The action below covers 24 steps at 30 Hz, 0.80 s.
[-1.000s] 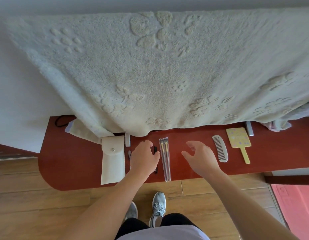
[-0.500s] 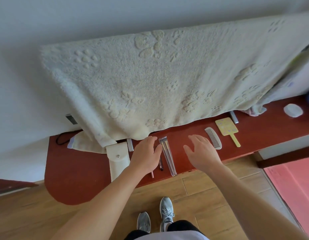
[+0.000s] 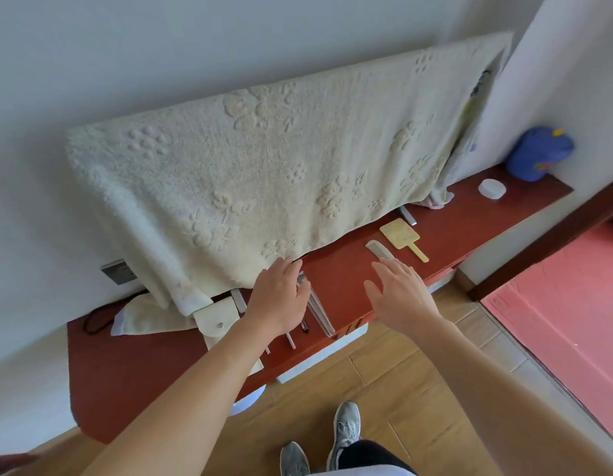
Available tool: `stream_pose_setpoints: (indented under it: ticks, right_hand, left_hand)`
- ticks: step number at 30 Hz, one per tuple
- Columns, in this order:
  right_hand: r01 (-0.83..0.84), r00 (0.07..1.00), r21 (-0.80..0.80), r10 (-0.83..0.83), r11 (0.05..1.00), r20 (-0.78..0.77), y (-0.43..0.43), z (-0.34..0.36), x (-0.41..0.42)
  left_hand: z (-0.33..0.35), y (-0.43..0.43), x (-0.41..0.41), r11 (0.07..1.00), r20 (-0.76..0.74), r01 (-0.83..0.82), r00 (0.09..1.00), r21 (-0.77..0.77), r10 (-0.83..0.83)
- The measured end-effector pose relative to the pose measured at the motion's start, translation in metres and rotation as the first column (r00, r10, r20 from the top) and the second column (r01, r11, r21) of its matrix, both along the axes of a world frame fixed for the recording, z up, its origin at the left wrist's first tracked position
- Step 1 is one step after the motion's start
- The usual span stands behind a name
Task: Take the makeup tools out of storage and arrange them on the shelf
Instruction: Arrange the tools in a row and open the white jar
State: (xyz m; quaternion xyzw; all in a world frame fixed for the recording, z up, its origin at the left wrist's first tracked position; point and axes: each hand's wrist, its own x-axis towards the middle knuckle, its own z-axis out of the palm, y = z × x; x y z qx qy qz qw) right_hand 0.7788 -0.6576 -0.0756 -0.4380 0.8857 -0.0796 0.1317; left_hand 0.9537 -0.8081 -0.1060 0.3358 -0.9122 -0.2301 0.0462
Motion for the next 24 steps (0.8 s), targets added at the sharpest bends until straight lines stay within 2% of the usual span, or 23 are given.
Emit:
stream_pose_setpoints:
  ticks: [10,24]
  right_hand:
    - [0.092,0.994,-0.02,-0.093,0.996,-0.059,0.051,0.034,-0.007]
    - [0.163,0.976,-0.102,-0.175,0.981,-0.126,0.167,0.046,-0.112]
  left_hand:
    - [0.029,0.028,-0.033,0.995,0.049,0.102,0.993,0.017,-0.103]
    - [0.059,0.129,-0.15,0.97,0.06,0.221,0.974,-0.096,-0.216]
